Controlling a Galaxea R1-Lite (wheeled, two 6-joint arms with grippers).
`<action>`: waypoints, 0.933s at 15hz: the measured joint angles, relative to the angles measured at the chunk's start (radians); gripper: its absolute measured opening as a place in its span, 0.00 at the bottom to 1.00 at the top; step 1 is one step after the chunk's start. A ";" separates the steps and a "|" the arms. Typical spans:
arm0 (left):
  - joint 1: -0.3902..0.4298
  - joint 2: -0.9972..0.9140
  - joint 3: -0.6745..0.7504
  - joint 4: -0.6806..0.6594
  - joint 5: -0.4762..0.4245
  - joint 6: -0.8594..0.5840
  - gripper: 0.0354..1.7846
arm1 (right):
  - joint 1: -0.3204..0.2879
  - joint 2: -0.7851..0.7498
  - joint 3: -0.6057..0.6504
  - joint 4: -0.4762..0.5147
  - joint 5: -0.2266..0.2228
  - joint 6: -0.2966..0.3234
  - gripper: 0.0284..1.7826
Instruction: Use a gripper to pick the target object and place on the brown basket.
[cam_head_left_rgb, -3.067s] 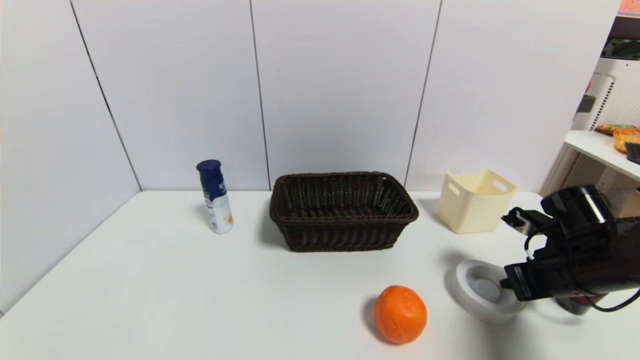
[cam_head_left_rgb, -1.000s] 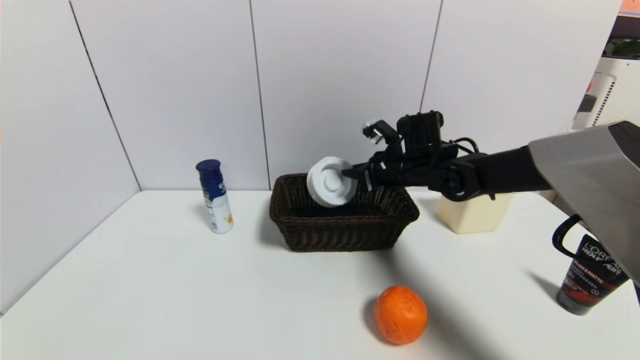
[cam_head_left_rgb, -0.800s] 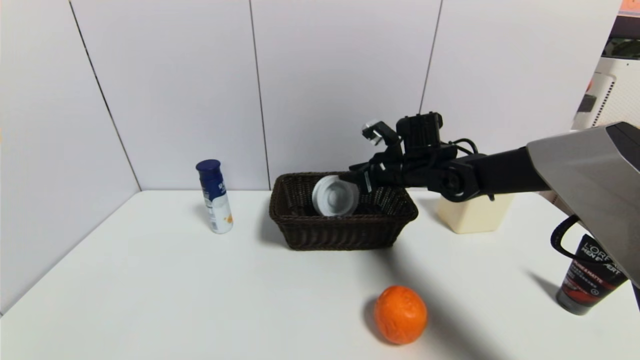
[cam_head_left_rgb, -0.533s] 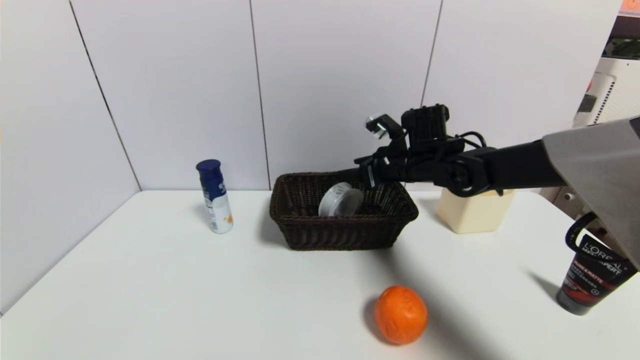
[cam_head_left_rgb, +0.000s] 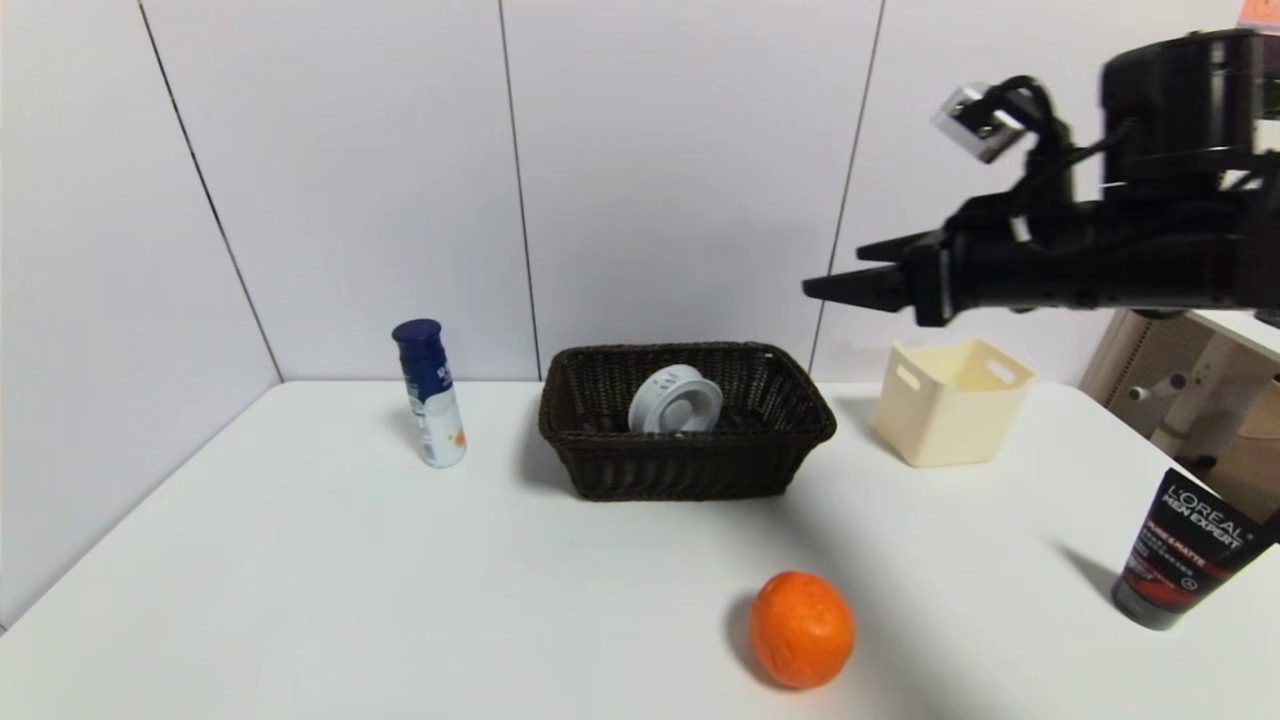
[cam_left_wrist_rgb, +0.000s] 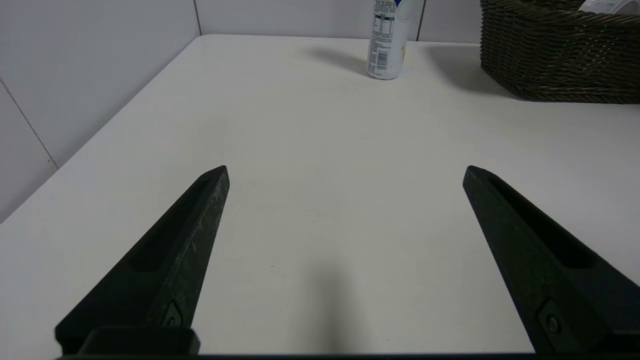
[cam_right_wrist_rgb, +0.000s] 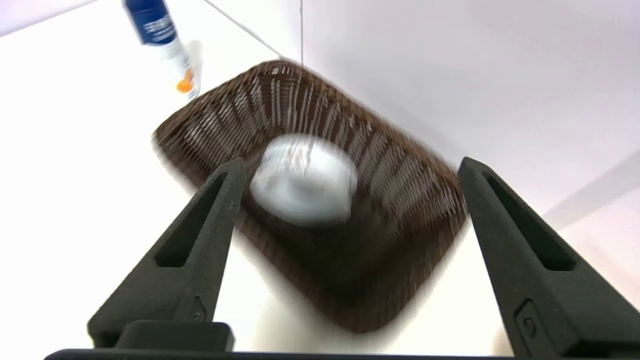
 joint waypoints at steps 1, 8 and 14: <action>0.000 0.000 0.000 0.000 0.000 0.000 0.94 | -0.020 -0.101 0.094 0.007 -0.001 -0.001 0.85; 0.000 0.000 0.000 0.000 0.000 0.000 0.94 | -0.166 -0.818 0.807 0.040 -0.207 -0.058 0.92; 0.000 0.000 0.000 0.000 0.000 0.000 0.94 | -0.277 -1.289 1.194 0.031 -0.275 -0.077 0.94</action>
